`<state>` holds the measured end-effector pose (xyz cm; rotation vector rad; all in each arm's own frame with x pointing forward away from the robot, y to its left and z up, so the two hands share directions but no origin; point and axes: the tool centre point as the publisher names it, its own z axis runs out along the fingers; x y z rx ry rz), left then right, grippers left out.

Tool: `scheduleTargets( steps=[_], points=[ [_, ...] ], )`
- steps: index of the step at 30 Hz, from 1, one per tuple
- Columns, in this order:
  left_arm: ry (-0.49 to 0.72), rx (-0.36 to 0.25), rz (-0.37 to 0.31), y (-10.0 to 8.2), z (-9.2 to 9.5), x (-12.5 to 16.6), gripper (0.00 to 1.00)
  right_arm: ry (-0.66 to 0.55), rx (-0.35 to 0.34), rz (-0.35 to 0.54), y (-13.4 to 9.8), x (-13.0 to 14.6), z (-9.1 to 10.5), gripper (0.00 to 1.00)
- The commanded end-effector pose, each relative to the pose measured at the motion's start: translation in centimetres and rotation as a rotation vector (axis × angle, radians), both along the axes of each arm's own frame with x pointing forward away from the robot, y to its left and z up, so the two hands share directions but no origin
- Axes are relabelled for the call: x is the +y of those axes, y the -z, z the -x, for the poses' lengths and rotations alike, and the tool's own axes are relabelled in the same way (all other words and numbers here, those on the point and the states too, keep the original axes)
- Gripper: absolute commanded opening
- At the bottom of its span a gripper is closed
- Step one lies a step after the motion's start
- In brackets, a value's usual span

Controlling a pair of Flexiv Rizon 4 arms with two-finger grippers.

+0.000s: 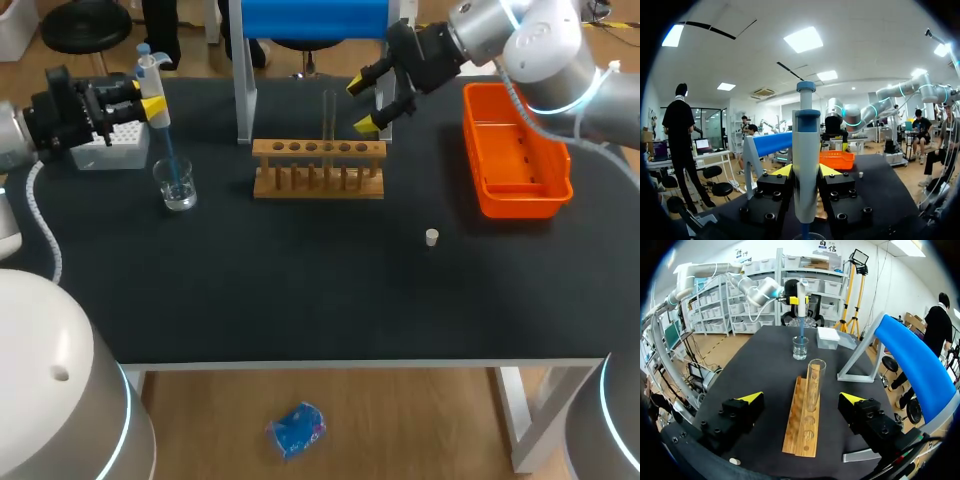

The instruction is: Invert the test tube, pick up the pipette, mount the tip to pipette, aspirate from beaker and dispense into the tube, eject the tip, return the pipette, and cap with the stopper.

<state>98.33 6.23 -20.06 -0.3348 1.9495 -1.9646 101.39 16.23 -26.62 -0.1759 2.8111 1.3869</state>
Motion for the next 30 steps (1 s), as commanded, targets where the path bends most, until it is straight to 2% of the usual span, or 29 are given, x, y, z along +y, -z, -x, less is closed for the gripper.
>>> scheduleTargets(
  steps=[1,7,22,26,30],
  points=[
    [0.003,0.001,-0.012,-1.2,0.6,0.0,0.0,0.0,0.0,0.003,-0.1,0.0,0.0,1.0],
    [0.012,-0.012,-0.001,-1.9,0.9,-0.2,0.0,0.0,0.0,0.003,-0.1,0.0,0.0,1.0],
    [0.012,-0.014,-0.004,-2.0,1.4,-0.1,0.0,0.0,0.0,0.003,-0.1,0.0,0.0,1.0],
    [0.004,-0.012,-0.024,-2.7,1.5,-0.3,0.0,0.0,0.0,0.003,-0.1,0.0,0.0,1.0],
    [0.0,-0.012,-0.038,-4.6,1.7,-0.5,0.0,0.0,0.0,0.003,-0.1,0.0,0.0,1.0]
  ],
)
